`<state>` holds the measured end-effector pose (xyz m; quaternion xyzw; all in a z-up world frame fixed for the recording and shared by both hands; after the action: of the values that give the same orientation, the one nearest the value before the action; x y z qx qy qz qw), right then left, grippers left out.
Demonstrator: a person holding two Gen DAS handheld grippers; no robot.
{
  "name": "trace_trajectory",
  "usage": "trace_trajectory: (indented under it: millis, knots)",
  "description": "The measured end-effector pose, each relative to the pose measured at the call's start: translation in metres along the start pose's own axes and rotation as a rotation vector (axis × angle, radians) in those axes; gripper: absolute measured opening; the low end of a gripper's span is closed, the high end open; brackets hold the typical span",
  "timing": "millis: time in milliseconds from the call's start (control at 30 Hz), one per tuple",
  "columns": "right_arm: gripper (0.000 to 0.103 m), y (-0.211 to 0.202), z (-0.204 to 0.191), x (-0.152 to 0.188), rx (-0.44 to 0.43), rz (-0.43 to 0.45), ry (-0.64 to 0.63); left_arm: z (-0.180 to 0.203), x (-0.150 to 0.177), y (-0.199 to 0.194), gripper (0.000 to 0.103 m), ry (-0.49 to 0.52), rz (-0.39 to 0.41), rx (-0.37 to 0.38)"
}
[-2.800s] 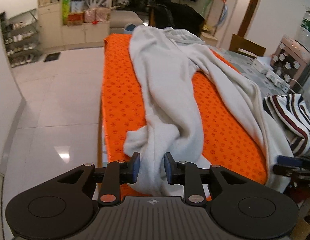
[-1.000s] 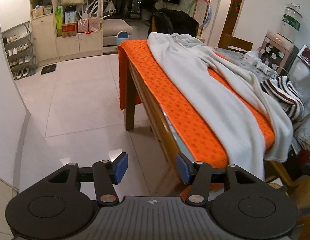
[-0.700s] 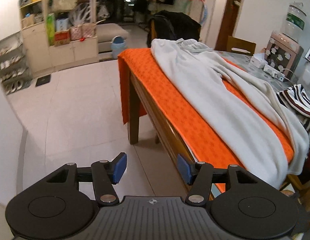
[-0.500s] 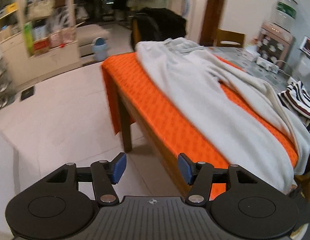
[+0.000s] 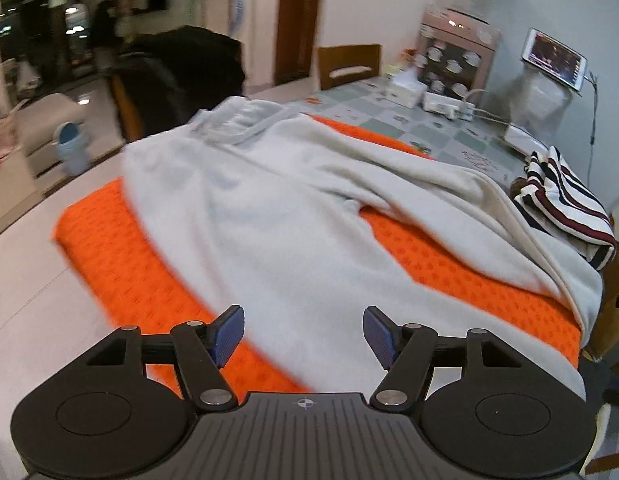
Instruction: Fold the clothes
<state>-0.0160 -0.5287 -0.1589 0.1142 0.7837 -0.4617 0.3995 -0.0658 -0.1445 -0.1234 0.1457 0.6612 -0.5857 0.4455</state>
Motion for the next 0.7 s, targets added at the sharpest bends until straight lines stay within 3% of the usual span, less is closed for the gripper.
trace_trajectory:
  millis: [467, 700]
  knots:
    - [0.046, 0.039, -0.027, 0.015, 0.351, 0.005, 0.089, 0.023, -0.056, 0.167, 0.068, 0.221, -0.153, 0.286]
    - [0.046, 0.042, -0.029, 0.008, 0.464, 0.016, 0.137, 0.049, -0.066, 0.206, 0.068, 0.313, -0.194, 0.335]
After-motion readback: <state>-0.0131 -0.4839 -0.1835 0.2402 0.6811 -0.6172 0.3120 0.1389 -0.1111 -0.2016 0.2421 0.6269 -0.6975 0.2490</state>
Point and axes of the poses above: each gripper's, at about its wrist camera, not at the fingertips, and y roughly the way its jaws point, z to its right, x to its underside, the point moved 8 cm from there along y, roughly the way its jaws point, and after that the axes turned 7 degrees about z, right-handed, at the moved point
